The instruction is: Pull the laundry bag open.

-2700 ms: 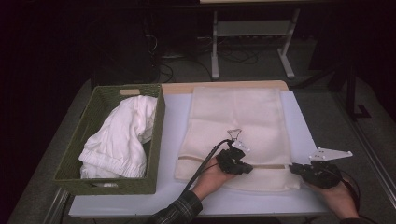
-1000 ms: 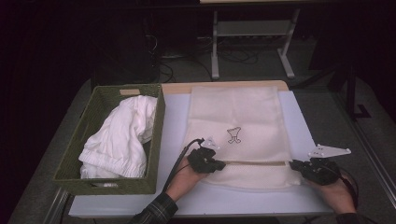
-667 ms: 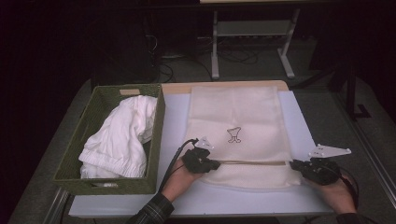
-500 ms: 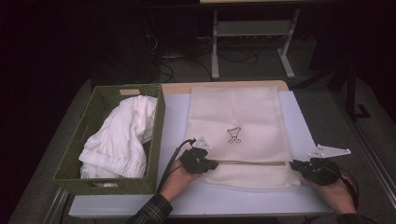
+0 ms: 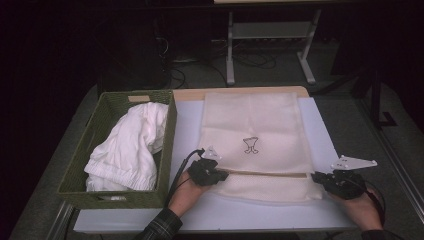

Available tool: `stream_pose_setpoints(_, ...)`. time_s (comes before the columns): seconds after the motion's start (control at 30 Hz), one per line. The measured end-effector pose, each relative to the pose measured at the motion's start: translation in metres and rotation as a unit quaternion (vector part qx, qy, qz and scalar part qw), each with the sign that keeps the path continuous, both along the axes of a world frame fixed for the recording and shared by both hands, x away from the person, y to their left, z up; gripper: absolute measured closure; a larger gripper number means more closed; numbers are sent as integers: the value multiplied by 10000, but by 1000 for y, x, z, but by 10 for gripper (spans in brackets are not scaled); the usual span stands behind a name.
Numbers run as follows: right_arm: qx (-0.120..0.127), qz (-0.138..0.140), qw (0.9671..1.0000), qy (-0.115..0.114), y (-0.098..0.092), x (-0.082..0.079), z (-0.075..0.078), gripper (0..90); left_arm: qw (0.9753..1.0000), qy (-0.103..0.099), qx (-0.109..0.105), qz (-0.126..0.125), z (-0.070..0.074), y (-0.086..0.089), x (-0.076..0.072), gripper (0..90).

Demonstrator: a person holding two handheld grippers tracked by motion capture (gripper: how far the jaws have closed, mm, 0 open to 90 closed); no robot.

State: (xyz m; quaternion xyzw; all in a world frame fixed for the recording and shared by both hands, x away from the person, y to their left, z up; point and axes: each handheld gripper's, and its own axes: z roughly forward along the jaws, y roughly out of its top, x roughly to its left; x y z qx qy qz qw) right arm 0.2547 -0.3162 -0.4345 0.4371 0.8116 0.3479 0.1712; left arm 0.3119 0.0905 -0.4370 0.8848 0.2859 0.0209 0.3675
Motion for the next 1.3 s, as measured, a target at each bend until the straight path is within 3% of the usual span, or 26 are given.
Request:
stream_pose_setpoints(0.1,-57,-68,10000,3,0,0,0,838,9999,-46,80,98,-1,2,0,871)
stream_pose_setpoints(0.13,-134,-154,9998,-27,-3,0,0,838,9999,0,47,150,0,6,1,871)
stream_pose_setpoints(0.23,-51,-226,9997,-22,-9,0,-1,838,9996,-5,-105,260,2,13,4,871)
stream_pose_setpoints(0.43,-110,-343,9993,-88,-11,-4,2,840,9991,-132,-30,393,4,15,6,872)
stream_pose_setpoints(0.5,-5,-366,9993,-83,-14,-5,4,840,9991,-139,-50,401,5,15,6,871)
stream_pose_setpoints(0.87,-92,-501,9987,-99,-14,-13,5,841,9991,-132,-9,392,5,9,7,873)
stream_pose_setpoints(0.9,-90,-532,9985,-134,-15,-14,6,845,9981,-280,233,504,5,9,6,873)
stream_pose_setpoints(0.93,-321,-695,9968,-215,-16,-16,7,845,9976,-295,277,554,4,11,8,873)
stream_pose_setpoints(0.97,-379,-785,9959,-248,-20,-17,8,845,9977,-108,82,665,3,16,12,873)
stream_pose_setpoints(1.0,-115,-832,9963,-176,-26,-18,8,845,9975,-85,27,698,3,18,13,872)
stream_pose_setpoints(1.03,-65,-811,9965,-164,-28,-19,7,845,9975,-98,-2,706,4,18,14,872)
stream_pose_setpoints(1.1,-185,-828,9963,-124,-26,-21,5,845,9974,-129,46,712,3,17,14,872)
stream_pose_setpoints(1.23,-82,-933,9955,-128,-34,-21,5,844,9959,-143,87,885,3,20,14,872)
stream_pose_setpoints(1.27,-97,-950,9954,-88,-35,-22,3,844,9949,-255,241,943,3,20,13,872)
stream_pose_setpoints(1.3,-276,-1002,9945,-109,-36,-23,3,844,9944,-286,292,974,2,21,14,872)
